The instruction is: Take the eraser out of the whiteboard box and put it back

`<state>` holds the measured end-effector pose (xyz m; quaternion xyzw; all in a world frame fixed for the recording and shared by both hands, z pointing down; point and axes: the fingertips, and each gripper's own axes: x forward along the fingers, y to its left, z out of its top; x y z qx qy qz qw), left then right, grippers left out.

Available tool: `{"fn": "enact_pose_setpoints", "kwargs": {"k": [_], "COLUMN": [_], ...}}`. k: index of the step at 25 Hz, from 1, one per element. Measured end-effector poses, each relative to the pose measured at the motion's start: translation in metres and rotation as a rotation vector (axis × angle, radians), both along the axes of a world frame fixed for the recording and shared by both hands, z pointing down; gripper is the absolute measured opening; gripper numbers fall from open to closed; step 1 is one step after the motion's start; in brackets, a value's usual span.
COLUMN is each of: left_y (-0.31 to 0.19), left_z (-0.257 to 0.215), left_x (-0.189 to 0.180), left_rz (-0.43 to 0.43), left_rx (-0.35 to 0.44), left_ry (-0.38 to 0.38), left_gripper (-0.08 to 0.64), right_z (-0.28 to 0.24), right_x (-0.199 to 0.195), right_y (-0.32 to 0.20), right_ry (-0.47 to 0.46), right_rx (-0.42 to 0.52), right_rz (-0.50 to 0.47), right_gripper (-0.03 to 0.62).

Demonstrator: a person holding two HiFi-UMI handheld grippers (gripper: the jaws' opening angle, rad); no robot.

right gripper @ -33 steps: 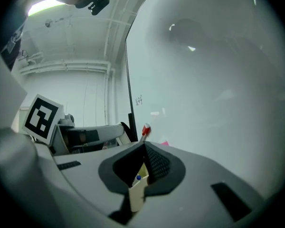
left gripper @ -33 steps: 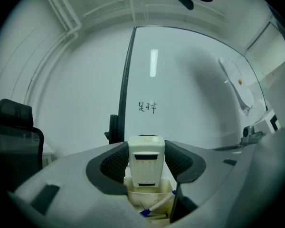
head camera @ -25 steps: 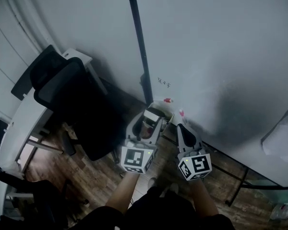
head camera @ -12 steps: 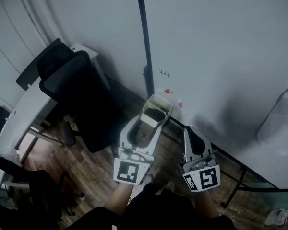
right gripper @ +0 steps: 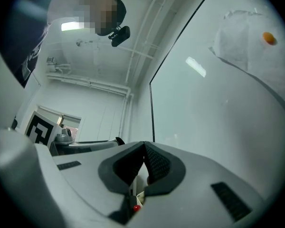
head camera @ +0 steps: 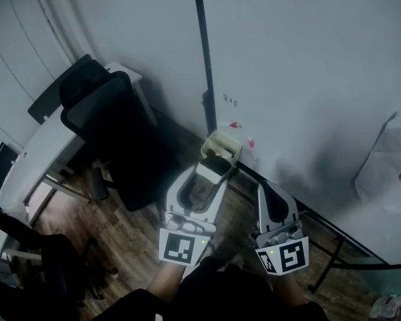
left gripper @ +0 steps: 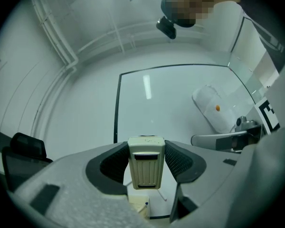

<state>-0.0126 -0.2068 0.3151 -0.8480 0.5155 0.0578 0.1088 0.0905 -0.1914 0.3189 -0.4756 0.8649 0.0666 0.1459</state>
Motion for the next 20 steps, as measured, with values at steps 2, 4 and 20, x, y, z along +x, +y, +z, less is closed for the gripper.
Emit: {"fn": "enact_pose_setpoints", "kwargs": {"k": [2,4,20], "left_y": [0.002,0.0031,0.0026], "left_z": [-0.0012,-0.0017,0.001], "left_x": [-0.0003,-0.0013,-0.0076], "left_rz": [0.007,0.01,0.015], "left_rx": [0.003,0.001,-0.01], "left_ry": [0.008,0.008,0.009], "left_gripper": [0.23,0.229,0.229], "right_z": [0.0002,-0.0003,0.0017], "right_x": [-0.0001,-0.0008,-0.0051], "right_y": [0.0011,0.0024,0.004], "right_ry": [-0.001,-0.001,0.0], "right_rx": [0.0,0.001,-0.005], "right_rz": [-0.001,0.001,0.013], "right_gripper": [0.002,0.002,0.002]}}
